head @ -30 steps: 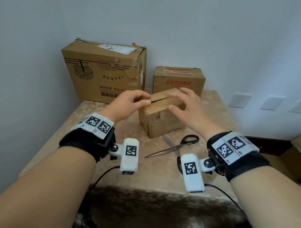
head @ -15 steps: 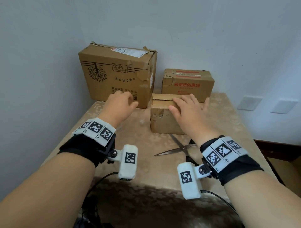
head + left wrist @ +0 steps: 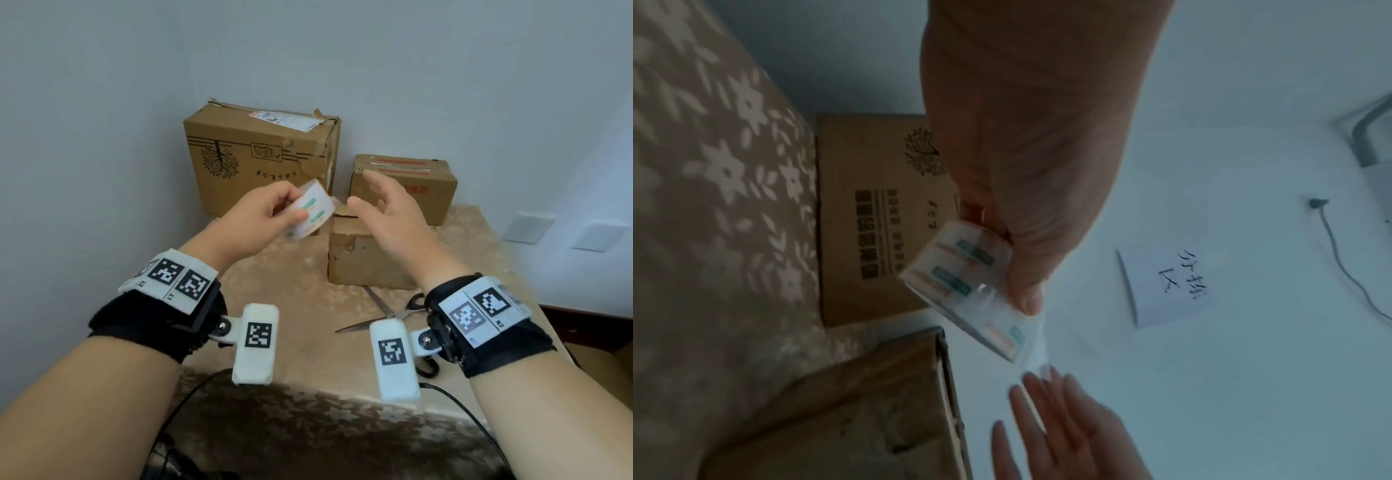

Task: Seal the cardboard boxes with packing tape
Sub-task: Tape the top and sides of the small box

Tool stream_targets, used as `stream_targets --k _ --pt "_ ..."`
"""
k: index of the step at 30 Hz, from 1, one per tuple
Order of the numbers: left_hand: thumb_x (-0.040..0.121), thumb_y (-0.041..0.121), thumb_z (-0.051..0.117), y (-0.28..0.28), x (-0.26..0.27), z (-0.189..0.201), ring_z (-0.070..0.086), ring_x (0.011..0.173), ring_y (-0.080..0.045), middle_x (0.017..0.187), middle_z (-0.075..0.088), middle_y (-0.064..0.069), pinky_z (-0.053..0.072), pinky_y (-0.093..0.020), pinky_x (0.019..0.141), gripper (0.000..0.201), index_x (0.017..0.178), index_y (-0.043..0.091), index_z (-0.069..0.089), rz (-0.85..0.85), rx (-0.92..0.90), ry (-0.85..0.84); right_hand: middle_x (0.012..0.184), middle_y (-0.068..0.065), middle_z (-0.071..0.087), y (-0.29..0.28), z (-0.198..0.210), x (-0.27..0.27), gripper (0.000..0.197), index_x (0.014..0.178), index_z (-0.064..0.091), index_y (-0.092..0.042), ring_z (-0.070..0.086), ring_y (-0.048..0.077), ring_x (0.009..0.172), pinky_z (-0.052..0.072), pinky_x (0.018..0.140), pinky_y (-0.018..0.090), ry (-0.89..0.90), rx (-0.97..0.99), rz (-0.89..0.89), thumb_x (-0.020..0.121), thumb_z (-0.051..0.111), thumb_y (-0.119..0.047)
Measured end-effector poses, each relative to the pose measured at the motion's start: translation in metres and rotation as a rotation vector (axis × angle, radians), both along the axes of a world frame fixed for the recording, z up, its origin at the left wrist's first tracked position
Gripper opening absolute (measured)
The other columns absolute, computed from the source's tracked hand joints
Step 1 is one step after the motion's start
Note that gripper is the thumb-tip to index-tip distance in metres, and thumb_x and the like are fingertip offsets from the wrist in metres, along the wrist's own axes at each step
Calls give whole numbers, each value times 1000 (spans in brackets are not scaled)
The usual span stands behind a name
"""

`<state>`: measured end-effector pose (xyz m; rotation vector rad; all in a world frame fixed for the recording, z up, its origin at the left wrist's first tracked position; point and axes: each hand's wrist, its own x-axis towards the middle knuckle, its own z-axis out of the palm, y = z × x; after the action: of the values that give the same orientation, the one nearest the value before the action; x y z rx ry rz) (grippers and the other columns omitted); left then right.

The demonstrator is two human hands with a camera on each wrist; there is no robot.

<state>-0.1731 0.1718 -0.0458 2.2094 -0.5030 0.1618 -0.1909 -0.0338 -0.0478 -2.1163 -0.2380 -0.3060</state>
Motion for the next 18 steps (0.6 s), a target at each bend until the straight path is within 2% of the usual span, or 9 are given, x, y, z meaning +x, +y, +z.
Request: stream_targets --k 2,5,6,8,10,11,14,16,18 --pt "94 20 58 -11 -4 5 63 90 -19 98 67 -1 52 -35 77 12 101 11 60 -70 -35 -6 152 -6 34 -1 5 2 63 148 32 -21 33 9 137 30 105 26 150 102 38 92 59 -32" --pt "94 19 58 -22 -4 5 62 87 -23 97 66 -5 51 -34 75 12 101 10 60 -103 -56 -25 140 -7 50 -6 5 4 66 141 46 -20 44 7 128 33 111 33 219 298 119 80 63 -36" --pt "94 18 58 -25 -4 6 61 84 -21 96 66 -5 51 -30 72 11 101 10 60 -105 -67 -31 134 -8 55 -8 4 3 65 137 50 -21 48 5 124 35 109 32 197 321 148 76 64 -39" --pt "94 15 58 -28 -3 7 59 77 -13 92 65 -5 50 -21 65 9 101 10 60 -112 -114 -29 130 -8 59 -11 3 1 64 134 54 -21 52 2 119 40 100 22 139 268 190 77 71 -43" --pt "94 14 57 -30 -3 7 58 76 -11 90 64 -6 51 -22 63 6 99 12 59 -114 -151 -20 128 -9 60 -13 1 -1 58 132 57 -21 54 -1 118 43 97 16 57 186 179 79 75 -38" --pt "94 15 58 -31 -3 7 58 76 -12 91 65 -6 51 -24 64 4 98 14 59 -116 -157 -14 123 -10 63 -13 0 -2 48 126 62 -21 56 -2 114 44 96 15 -7 165 139 81 75 -33" --pt "93 17 59 -34 -4 7 60 80 -13 96 67 -7 52 -31 71 5 94 21 58 -106 -135 -8 98 -5 72 -12 0 -1 10 95 73 -17 66 5 92 54 87 25 -182 243 -1 85 72 -15" --pt "92 18 61 -38 -7 10 61 82 -15 102 65 -9 53 -33 72 8 100 19 58 -105 -154 1 91 -5 71 -10 2 -2 6 86 72 -17 66 5 86 54 81 23 -226 262 -36 86 69 -12" --pt "88 21 66 -40 -7 13 60 84 -10 115 55 -2 53 -25 70 32 118 21 53 -77 -163 -35 91 -7 70 -8 5 -3 10 84 70 -21 64 3 85 51 79 19 -229 249 -20 90 65 -15"
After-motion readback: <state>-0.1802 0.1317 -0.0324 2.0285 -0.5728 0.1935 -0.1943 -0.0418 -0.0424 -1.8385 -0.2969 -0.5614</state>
